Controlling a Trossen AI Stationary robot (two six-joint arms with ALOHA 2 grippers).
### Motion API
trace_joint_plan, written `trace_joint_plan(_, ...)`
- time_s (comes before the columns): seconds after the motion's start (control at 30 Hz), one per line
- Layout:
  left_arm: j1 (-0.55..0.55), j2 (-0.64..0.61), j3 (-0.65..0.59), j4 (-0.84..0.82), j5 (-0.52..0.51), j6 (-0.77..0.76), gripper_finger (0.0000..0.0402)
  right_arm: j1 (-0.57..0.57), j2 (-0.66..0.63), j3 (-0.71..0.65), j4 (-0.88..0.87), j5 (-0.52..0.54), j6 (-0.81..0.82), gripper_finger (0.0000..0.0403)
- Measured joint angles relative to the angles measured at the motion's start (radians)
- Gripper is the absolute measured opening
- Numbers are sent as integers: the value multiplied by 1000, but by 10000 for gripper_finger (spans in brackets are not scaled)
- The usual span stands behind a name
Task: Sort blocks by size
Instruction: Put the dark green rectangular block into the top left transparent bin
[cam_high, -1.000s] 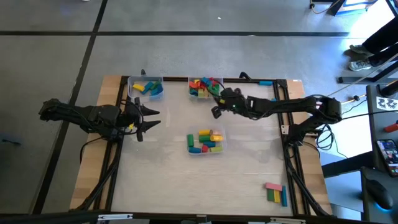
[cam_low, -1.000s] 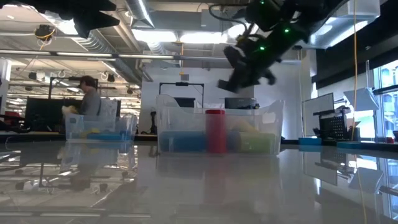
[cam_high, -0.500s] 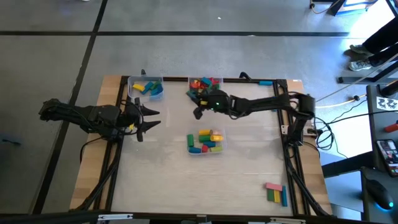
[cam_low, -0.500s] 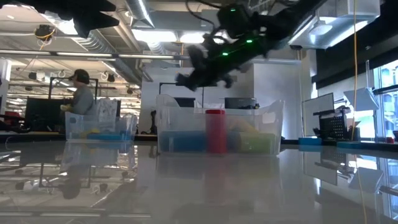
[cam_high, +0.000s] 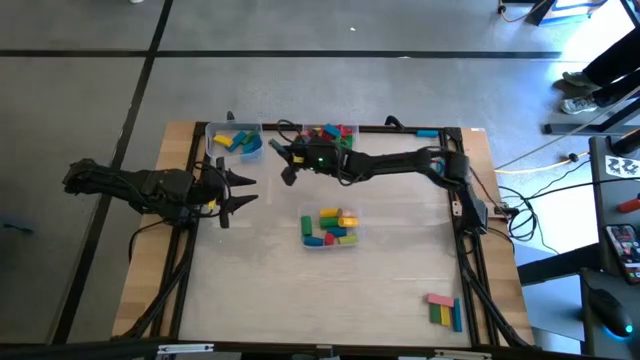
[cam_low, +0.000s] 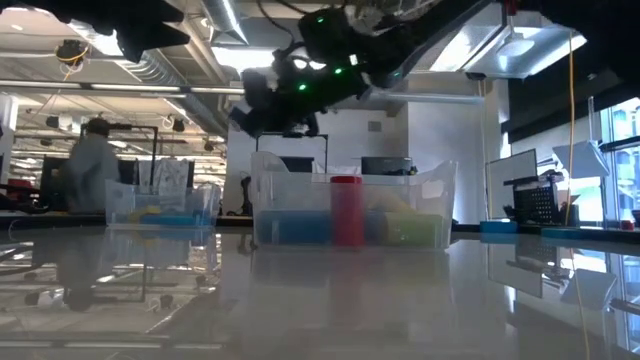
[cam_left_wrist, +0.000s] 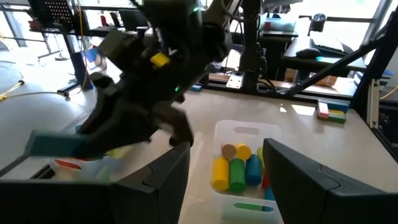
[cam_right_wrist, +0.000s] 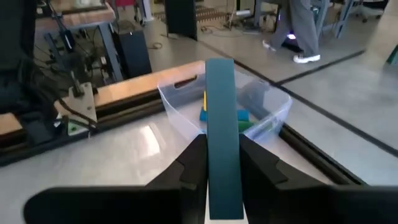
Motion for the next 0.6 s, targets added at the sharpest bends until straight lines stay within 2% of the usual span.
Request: trace_joint_plan(0.6, 0, 2, 0, 5, 0, -2, 198, -52, 413, 545, -3, -50, -26, 69)
